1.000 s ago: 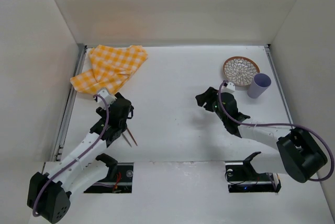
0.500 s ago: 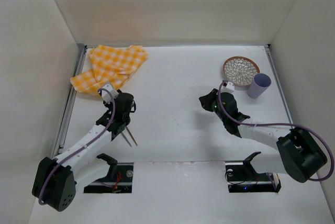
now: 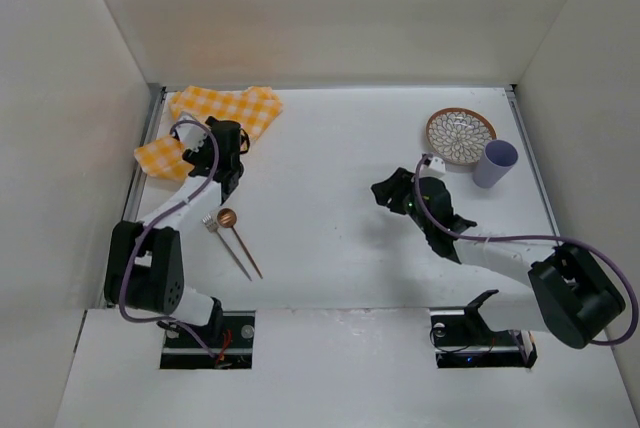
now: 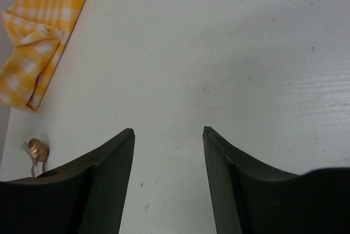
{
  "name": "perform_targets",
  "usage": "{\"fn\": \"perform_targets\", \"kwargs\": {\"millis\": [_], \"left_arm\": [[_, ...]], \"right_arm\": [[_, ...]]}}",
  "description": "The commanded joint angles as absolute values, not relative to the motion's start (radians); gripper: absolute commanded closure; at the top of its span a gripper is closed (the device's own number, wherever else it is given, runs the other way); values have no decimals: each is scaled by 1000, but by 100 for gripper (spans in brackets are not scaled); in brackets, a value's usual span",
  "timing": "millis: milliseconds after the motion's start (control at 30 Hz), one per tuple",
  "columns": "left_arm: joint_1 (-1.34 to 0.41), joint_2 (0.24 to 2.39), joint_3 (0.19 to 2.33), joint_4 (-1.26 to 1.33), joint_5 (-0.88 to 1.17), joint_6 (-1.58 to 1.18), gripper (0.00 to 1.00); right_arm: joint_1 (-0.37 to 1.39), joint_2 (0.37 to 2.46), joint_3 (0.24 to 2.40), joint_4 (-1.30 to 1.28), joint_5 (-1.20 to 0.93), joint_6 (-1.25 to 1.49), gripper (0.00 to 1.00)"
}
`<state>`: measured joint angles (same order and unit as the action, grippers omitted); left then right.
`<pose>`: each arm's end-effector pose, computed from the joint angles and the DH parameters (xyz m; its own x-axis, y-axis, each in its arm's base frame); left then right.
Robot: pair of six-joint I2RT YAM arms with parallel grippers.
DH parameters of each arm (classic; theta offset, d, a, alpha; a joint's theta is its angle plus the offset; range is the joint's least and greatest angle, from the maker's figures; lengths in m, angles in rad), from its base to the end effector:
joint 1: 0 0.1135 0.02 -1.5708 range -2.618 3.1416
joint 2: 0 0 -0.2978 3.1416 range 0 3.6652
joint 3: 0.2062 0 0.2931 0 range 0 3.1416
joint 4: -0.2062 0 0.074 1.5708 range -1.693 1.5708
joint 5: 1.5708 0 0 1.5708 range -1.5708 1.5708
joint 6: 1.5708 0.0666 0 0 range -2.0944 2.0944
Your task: Set the dinner table for one person
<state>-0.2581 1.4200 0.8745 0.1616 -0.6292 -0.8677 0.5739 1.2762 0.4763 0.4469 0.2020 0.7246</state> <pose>0.3679 -0.0566 0.2625 0.0109 -0.6408 -0.7677 -0.4839 0.6684 -0.5648 0.2652 0.1555 0.1864 -0.4651 0.4725 -0.7486 -0.0874 0.8170 0.5700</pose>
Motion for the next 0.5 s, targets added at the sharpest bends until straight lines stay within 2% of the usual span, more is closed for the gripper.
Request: {"fn": "perform_targets", "kwargs": {"millis": [0,133,300,467], "left_arm": [[-170,1471,936,199,-654,-874,37],[-82,1577,997,221,-629,-854,38],[4,1811,1196,206,-476,-816,41],[4,2029,1387,81,-281,-839,47]], "right_arm": [[590,1288,521,483,196,706,40],[611,1311,537,486,178,698,41],[630,1345,560,474,163,692,41],[637,1341,561,474,172,681,41]]}}
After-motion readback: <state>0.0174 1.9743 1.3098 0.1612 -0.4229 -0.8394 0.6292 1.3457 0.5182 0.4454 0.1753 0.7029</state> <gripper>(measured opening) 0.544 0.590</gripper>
